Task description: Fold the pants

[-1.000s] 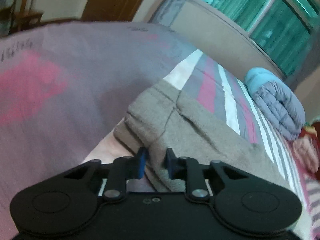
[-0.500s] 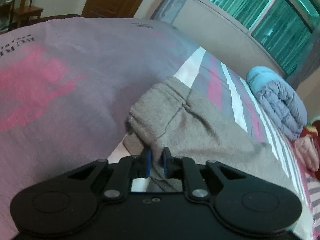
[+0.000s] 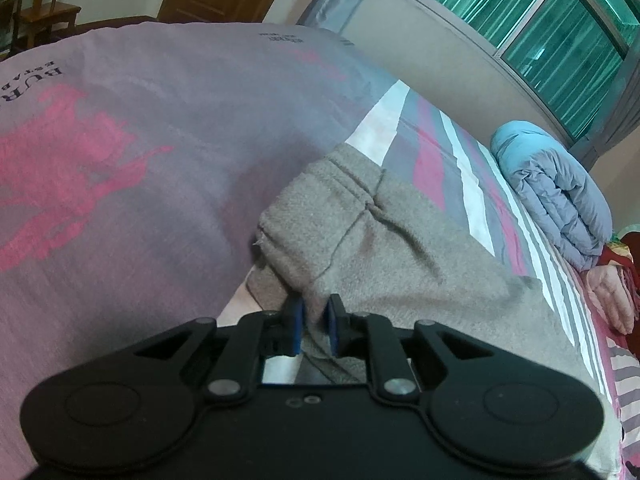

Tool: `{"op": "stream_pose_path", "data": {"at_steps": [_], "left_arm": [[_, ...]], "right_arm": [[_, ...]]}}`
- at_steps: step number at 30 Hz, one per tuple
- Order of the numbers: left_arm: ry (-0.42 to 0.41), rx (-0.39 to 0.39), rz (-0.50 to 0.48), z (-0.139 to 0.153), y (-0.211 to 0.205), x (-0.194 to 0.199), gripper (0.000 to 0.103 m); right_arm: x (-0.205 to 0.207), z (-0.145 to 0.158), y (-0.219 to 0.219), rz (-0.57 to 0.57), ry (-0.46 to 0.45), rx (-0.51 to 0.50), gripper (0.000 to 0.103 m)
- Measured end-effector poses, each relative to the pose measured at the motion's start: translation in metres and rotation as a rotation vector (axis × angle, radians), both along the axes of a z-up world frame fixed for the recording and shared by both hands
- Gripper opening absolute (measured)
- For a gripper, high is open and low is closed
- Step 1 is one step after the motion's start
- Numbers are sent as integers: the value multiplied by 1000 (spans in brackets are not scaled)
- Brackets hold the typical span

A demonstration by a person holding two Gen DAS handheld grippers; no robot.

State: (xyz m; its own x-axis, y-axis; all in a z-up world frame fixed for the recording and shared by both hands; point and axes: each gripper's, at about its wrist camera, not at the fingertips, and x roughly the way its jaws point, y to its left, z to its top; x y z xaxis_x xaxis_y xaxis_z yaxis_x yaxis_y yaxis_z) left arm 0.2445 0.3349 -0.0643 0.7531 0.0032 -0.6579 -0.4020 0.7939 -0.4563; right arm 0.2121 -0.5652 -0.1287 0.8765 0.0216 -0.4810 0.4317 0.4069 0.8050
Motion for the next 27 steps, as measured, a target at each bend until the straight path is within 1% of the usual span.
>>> {"op": "stream_pose_path", "data": {"at_steps": [1,3,4,5,7,9,11,12,13,14,15,16,17,18,23,24,25,26,27], "left_arm": [[-2,-2,2,0,0,0,6],[-4,-3,7,-1,-1,-1,6],[-4,-3,8,-2,-1,-1,6],[-5,-3,9,-2,-1,-1,6],[-5,-3,7,-2,-1,-2,6],[-2,-5,6,-2,0,-2,7],[4,-3,0,-1,1,-1,7],[6,-4,-2,0,1,0,7],[7,-5,-3,0,1,0,7],[6,-8,-3,0,2,0,7],[5,-9,-3,-1,2,0,7],[3,-12,-3,-1,2,0,7],[1,-14,-2,-2,3,0,7],[-1,-16,-2,-2,3,-1,7],[-4,-19,0,-3,3,-1,7],[-4,-18,0,-3,3,-1,7],[-2,-19,0,-3,3,-1,7],[0,-18,-1,-2,3,-1,7],[2,-18,-3,-2,3,-1,7]], "right_arm": [[-5,3,0,-10,7,3,50],[-21,12,2,-50,-6,-25,50],[-29,15,3,-60,-33,-33,50],[-33,17,4,-46,-65,-34,50],[-25,14,3,0,-78,-6,50],[-10,8,0,27,-43,14,50],[3,1,-4,28,7,26,50],[7,-2,-5,29,-4,34,50],[12,-2,-6,34,-5,21,39],[16,-2,-7,39,14,7,17],[19,-2,-8,41,38,3,11],[20,-2,-9,50,41,0,7],[20,-2,-9,59,40,-16,5],[19,0,-9,69,37,-27,5],[-8,25,-4,69,-83,-51,4],[-10,25,-3,71,-81,-60,4],[-9,21,-3,76,-55,-73,4],[-5,11,-5,75,-9,-70,4],[-1,0,-7,72,21,-35,4]]}}
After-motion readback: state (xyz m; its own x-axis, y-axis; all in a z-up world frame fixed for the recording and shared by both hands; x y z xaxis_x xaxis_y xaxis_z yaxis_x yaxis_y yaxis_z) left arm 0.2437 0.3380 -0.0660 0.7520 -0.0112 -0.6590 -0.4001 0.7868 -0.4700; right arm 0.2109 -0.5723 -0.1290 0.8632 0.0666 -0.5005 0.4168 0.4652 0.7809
